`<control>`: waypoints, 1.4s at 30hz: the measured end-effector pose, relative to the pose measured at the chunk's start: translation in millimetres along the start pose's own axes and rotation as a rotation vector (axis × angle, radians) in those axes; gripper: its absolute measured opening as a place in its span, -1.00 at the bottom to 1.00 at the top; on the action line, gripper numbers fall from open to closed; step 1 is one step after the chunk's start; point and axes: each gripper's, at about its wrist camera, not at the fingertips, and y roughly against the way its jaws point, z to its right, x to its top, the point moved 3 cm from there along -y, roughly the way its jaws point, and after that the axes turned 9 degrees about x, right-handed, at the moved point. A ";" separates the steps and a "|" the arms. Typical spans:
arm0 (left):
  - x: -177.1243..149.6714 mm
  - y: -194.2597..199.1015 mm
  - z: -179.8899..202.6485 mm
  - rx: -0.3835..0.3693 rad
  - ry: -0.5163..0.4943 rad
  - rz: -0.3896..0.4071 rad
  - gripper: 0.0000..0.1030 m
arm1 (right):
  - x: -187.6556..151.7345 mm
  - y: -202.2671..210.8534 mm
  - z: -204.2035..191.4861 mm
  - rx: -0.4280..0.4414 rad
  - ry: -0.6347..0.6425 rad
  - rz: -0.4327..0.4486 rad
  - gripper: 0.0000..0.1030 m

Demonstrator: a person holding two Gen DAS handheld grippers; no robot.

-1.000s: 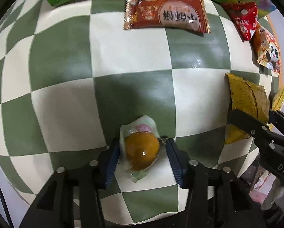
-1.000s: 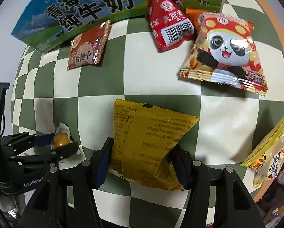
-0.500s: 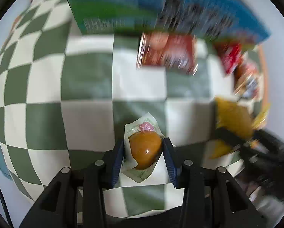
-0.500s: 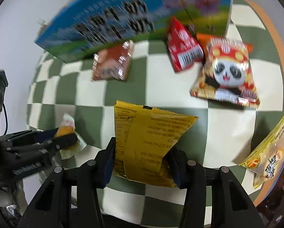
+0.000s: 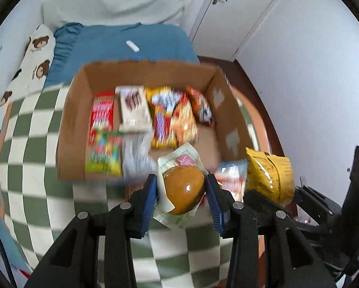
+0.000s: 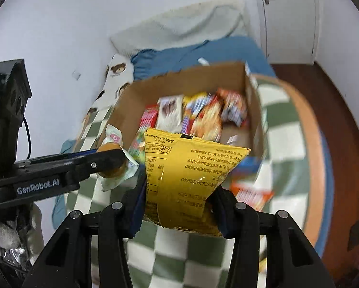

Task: Organize snacks
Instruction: 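Carry both items into the box and open both tools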

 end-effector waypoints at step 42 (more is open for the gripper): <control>43.8 -87.1 -37.6 0.258 0.095 -0.124 0.76 | 57.5 -101.6 62.0 -0.199 -0.043 -0.272 0.89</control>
